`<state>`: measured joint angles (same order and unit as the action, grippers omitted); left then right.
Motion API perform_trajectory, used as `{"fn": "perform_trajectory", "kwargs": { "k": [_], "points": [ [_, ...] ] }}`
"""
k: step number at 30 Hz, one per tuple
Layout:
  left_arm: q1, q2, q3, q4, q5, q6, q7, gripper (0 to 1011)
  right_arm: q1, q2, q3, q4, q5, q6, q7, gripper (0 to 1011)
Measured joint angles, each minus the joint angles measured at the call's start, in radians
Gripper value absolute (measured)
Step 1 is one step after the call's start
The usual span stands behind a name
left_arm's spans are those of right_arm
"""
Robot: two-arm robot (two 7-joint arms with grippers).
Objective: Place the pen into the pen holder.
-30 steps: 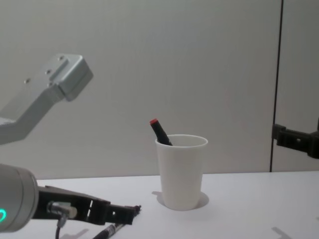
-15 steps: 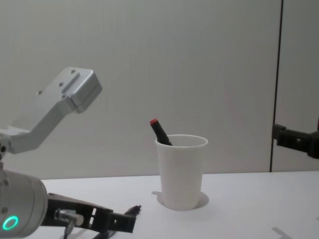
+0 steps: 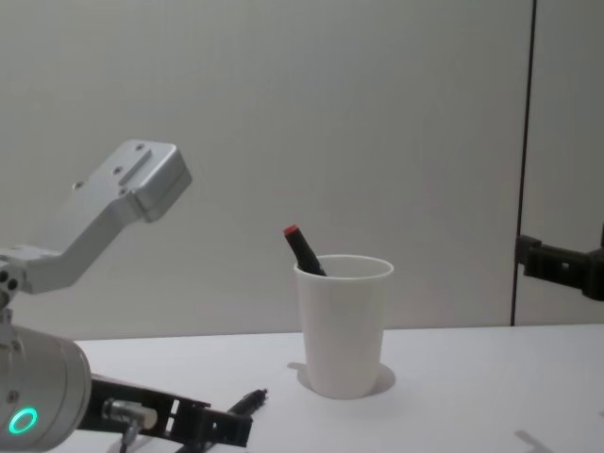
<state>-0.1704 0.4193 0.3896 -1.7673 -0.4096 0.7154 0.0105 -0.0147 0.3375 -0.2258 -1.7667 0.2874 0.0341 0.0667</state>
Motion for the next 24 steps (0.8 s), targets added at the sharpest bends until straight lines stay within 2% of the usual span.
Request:
{"fn": "perform_trajectory", "kwargs": {
  "k": [12,24],
  "points": [
    [-0.003,-0.012,-0.01,0.023,-0.021,-0.003,-0.001,1001,0.0,0.0,0.0,0.0,0.0,0.0,0.0,1001],
    [0.004,-0.019,-0.01,0.031,-0.016,-0.018,-0.008,1001,0.0,0.0,0.0,0.0,0.0,0.0,0.0,1001]
  ]
}}
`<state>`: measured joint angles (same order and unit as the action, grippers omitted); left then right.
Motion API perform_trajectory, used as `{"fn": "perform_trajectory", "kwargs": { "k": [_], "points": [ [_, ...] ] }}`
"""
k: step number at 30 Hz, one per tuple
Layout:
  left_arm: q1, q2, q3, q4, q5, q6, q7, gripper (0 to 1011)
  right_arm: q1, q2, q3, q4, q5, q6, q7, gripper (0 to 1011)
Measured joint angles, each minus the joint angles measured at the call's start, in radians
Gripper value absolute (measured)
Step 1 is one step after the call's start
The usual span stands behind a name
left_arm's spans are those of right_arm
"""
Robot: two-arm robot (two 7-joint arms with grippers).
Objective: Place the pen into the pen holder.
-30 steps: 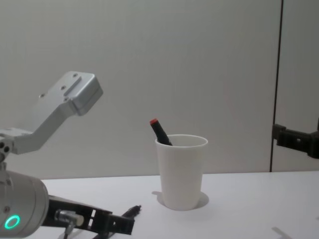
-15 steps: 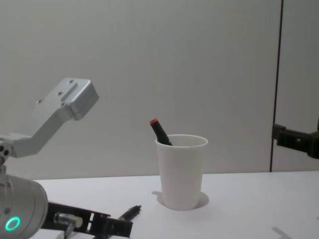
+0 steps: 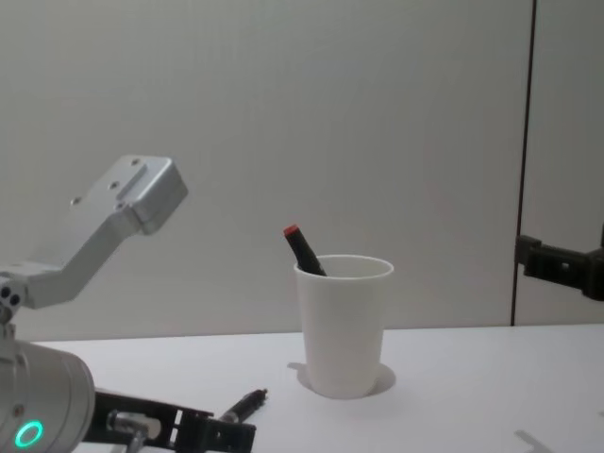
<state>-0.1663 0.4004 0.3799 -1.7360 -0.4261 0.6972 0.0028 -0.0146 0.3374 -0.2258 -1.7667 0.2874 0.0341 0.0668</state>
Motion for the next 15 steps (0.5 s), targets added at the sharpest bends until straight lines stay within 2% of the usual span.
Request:
{"fn": "perform_trajectory", "kwargs": {
  "k": [15],
  "points": [
    [0.008,-0.004,0.001,-0.002,0.012,0.002,-0.006,1001,0.0,0.0,0.0,0.0,0.0,0.0,0.0,1001]
  ]
}}
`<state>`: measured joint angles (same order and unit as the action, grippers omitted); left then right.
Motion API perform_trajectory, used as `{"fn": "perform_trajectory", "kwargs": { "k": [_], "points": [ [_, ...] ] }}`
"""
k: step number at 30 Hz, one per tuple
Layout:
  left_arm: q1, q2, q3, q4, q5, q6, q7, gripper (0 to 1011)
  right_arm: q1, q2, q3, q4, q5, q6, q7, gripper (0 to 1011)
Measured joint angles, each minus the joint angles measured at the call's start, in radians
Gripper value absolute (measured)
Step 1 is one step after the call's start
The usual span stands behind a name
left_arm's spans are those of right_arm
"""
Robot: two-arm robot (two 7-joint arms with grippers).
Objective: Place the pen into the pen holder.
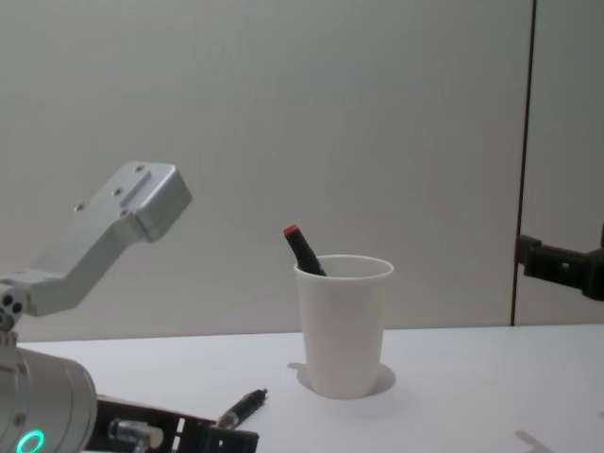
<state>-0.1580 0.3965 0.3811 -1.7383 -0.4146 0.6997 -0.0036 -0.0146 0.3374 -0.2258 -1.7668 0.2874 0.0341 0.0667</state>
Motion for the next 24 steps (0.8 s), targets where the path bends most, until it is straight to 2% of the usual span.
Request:
{"fn": "perform_trajectory", "kwargs": {
  "k": [24],
  "points": [
    [0.003,-0.01,0.002,0.004,0.038,0.003,-0.005,1001,0.0,0.0,0.0,0.0,0.0,0.0,0.0,1001]
  ]
}}
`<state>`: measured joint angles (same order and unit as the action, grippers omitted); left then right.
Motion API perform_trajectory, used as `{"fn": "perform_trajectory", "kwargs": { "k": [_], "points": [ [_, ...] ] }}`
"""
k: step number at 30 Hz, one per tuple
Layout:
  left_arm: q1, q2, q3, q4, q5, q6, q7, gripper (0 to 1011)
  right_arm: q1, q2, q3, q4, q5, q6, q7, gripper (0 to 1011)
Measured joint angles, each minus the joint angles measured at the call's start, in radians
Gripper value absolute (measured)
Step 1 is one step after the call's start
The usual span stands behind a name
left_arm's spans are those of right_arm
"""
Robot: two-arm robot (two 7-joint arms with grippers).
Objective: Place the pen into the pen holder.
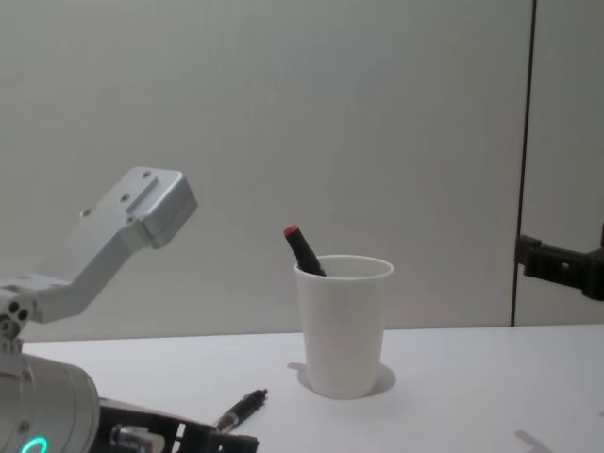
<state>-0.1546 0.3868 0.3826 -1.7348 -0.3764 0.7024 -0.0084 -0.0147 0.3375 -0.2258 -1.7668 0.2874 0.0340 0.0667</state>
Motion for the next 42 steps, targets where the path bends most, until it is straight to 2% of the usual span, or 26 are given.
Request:
{"fn": "perform_trajectory", "kwargs": {
  "k": [8,14,23,27,28,29,30,33,34,36,37,42],
  "points": [
    [0.0,-0.001,0.001,0.002,0.008,-0.002,-0.002,1001,0.0,0.0,0.0,0.0,0.0,0.0,0.0,1001],
    [0.0,-0.002,0.002,0.002,0.01,-0.002,-0.003,906,0.0,0.0,0.0,0.0,0.0,0.0,0.0,1001],
    [0.0,-0.003,0.002,0.003,0.013,-0.004,-0.004,631,0.0,0.0,0.0,0.0,0.0,0.0,0.0,1001],
    [0.0,-0.003,0.002,0.003,0.014,-0.004,-0.004,541,0.0,0.0,0.0,0.0,0.0,0.0,0.0,1001],
    [0.0,-0.003,0.002,0.003,0.014,-0.003,-0.004,473,0.0,0.0,0.0,0.0,0.0,0.0,0.0,1001],
    [0.0,-0.003,0.002,0.003,0.014,-0.003,-0.004,473,0.0,0.0,0.0,0.0,0.0,0.0,0.0,1001],
    [0.0,-0.003,0.002,0.004,0.014,-0.003,-0.004,396,0.0,0.0,0.0,0.0,0.0,0.0,0.0,1001],
    [0.0,-0.003,0.002,0.004,0.015,-0.002,-0.003,338,0.0,0.0,0.0,0.0,0.0,0.0,0.0,1001],
    [0.0,-0.003,0.002,0.004,0.015,-0.002,-0.003,270,0.0,0.0,0.0,0.0,0.0,0.0,0.0,1001],
    [0.0,-0.003,0.002,0.004,0.016,-0.002,-0.003,232,0.0,0.0,0.0,0.0,0.0,0.0,0.0,1001],
    [0.0,-0.003,0.002,0.004,0.016,-0.001,-0.002,169,0.0,0.0,0.0,0.0,0.0,0.0,0.0,1001],
    [0.0,-0.003,0.002,0.004,0.016,0.0,-0.002,121,0.0,0.0,0.0,0.0,0.0,0.0,0.0,1001]
  ]
}}
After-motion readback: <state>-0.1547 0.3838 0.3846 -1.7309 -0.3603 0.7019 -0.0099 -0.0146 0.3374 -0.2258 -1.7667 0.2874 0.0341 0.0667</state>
